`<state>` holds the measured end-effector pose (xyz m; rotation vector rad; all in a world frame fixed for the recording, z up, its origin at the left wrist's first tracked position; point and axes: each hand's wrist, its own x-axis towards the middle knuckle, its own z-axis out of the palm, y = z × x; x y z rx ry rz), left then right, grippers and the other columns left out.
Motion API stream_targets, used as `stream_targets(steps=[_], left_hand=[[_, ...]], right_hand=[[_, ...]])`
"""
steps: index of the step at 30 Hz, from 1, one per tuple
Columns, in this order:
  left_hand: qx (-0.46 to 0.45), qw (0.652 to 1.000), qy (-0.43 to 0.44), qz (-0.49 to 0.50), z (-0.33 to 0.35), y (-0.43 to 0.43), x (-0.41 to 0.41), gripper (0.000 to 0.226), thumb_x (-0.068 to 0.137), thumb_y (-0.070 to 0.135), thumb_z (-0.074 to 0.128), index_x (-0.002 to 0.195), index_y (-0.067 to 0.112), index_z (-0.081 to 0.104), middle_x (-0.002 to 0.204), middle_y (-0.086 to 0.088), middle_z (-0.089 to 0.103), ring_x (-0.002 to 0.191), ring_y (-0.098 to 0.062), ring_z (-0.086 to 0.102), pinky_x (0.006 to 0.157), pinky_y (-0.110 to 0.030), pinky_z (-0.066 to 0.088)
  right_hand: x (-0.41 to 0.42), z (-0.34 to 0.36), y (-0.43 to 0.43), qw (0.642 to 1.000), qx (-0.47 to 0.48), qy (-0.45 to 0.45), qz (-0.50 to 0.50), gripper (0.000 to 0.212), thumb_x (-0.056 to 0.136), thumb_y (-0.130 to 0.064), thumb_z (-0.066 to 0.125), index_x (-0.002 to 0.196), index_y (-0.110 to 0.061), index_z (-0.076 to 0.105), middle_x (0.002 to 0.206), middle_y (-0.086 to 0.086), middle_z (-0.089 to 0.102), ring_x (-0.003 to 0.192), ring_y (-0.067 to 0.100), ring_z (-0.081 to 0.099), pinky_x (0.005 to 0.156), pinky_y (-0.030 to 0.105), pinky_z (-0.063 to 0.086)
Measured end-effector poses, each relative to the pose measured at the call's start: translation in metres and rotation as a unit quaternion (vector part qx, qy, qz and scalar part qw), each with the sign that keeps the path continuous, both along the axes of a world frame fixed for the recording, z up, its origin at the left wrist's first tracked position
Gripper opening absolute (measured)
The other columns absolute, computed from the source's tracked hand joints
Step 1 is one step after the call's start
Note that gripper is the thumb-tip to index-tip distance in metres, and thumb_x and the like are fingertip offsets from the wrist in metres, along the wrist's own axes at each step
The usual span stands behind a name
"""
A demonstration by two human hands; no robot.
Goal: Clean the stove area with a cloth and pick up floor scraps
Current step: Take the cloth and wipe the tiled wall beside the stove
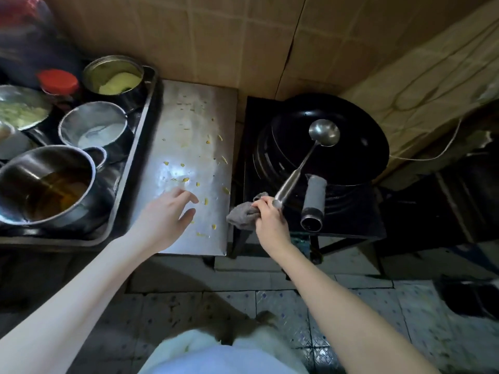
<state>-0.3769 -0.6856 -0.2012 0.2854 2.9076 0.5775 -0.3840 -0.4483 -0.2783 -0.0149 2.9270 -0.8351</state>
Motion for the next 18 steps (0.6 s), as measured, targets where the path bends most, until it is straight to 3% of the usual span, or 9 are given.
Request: stream_targets(steps=[4, 10, 14, 18], left_hand=[[-0.013, 0.999, -0.003, -0.041, -0.005, -0.002, -0.010, 0.027, 0.097, 0.027, 0.046, 0.122, 0.022, 0.055, 0.129, 0.004, 0.052, 0.093, -0.022, 0.058, 0.079, -0.035, 0.045], [-0.009, 0.996, -0.008, -0.086, -0.009, 0.003, -0.023, 0.027, 0.098, 0.029, 0.044, 0.122, 0.025, 0.053, 0.130, 0.007, 0.050, 0.096, -0.021, 0.058, 0.079, -0.033, 0.044], [-0.022, 0.993, -0.020, -0.113, -0.014, 0.014, -0.029, 0.027, 0.098, 0.031, 0.041, 0.123, 0.028, 0.051, 0.131, 0.009, 0.048, 0.102, -0.019, 0.055, 0.073, -0.028, 0.036], [-0.034, 0.987, -0.052, -0.151, -0.023, 0.034, -0.031, 0.025, 0.099, 0.030, 0.039, 0.121, 0.029, 0.051, 0.129, 0.007, 0.048, 0.112, -0.021, 0.051, 0.085, -0.031, 0.041]], right_hand=[[-0.028, -0.019, -0.007, 0.998, -0.017, -0.049, -0.038, 0.036, 0.089, 0.002, 0.041, 0.120, -0.012, 0.052, 0.132, 0.009, 0.042, 0.116, 0.035, 0.044, 0.097, 0.049, 0.040], [-0.030, -0.056, 0.006, 0.996, 0.022, -0.085, -0.009, 0.047, 0.092, -0.002, 0.038, 0.136, -0.017, 0.045, 0.150, 0.008, 0.032, 0.137, 0.032, 0.030, 0.112, 0.046, 0.030], [-0.019, -0.064, 0.020, 0.995, 0.054, -0.081, -0.008, 0.050, 0.090, -0.005, 0.044, 0.136, -0.026, 0.044, 0.149, 0.006, 0.036, 0.130, 0.032, 0.041, 0.102, 0.043, 0.042], [-0.010, -0.065, 0.034, 0.997, 0.060, -0.037, -0.020, 0.057, 0.083, 0.008, 0.050, 0.133, -0.021, 0.049, 0.145, 0.007, 0.040, 0.134, 0.030, 0.035, 0.094, 0.047, 0.046]])
